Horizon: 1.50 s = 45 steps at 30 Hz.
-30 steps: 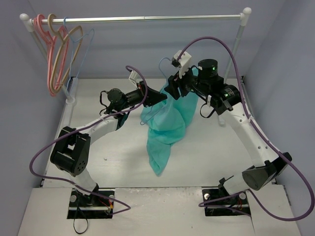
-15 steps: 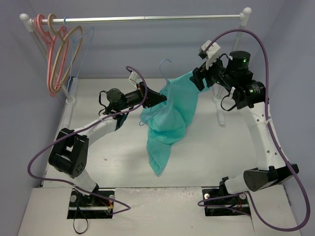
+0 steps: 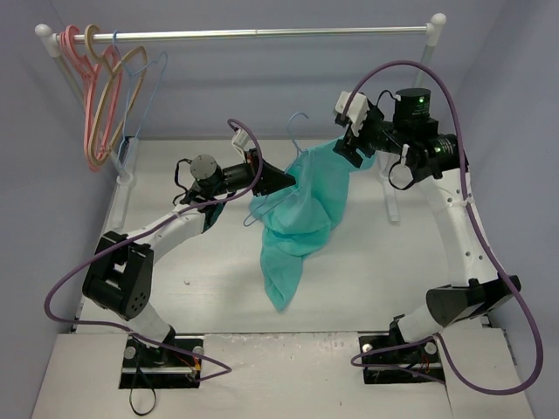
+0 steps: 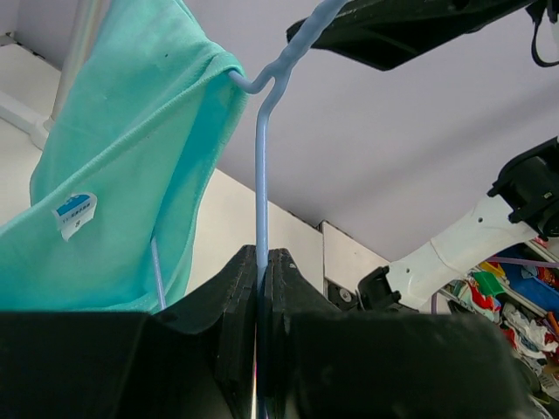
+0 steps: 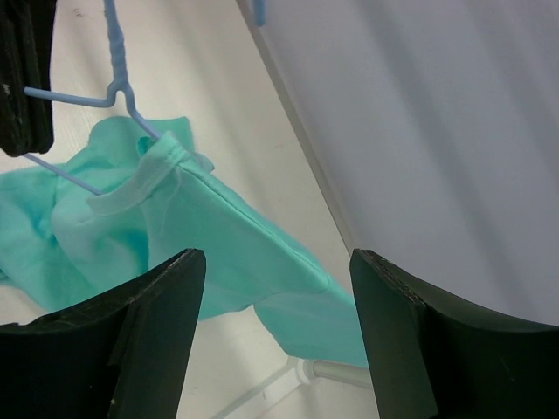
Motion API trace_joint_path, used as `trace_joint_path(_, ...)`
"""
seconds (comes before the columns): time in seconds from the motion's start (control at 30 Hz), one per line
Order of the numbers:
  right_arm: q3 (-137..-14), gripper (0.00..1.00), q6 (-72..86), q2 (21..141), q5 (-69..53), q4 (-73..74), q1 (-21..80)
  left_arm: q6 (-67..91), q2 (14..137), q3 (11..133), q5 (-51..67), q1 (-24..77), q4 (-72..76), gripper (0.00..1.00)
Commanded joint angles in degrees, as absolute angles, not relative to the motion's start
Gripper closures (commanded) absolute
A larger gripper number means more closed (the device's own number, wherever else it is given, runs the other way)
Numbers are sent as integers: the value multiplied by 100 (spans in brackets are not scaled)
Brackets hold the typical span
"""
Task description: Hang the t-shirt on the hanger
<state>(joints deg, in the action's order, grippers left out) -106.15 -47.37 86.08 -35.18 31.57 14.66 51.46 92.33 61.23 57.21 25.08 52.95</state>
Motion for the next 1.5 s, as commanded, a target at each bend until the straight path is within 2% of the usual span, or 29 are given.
trace_joint_path(0.0,-10750,32,-5177,8648,-4076,3199,1468,4904,8763,6477,5889,2514,5564,100)
trace_joint_path(0.2,-10644,34,-5458,8912,-4131,3639,1494,4843,8719,6504,5915,2522,5476,100)
trace_joint_path(0.4,-10240,43,-5528,9096,-3939,3261,1573,4887,8693,6565,6038,2575,5493,100)
trace_joint_path(0.6,-9686,53,-5300,8948,-3885,2032,1635,4799,8640,6583,6214,2663,5300,100)
trace_joint_path(0.83,-9335,54,-5283,8684,-3621,1293,1863,4641,8526,6495,6293,2672,5063,100)
trace_joint_path(0.87,-9282,57,-5265,8666,-3673,1275,1863,4641,8517,6486,6293,2672,5063,100)
trace_joint_path(0.9,-9281,66,-5239,8657,-3691,1301,1872,4641,8508,6486,6284,2672,5054,100)
trace_joint_path(1.0,-9299,84,-5186,8640,-3762,1406,1951,4641,8508,6504,6293,2672,5036,100)
trace_joint_path(1.07,-9308,88,-5133,8613,-3866,1424,2012,4623,8499,6521,6302,2672,5010,100)
trace_joint_path(1.17,-9299,89,-5106,8517,-3876,1450,2170,4570,8499,6530,6310,2672,4922,100)
trace_joint_path(1.47,-9088,81,-4834,8201,-3894,1056,2566,4395,8578,6732,6390,2786,4632,100)
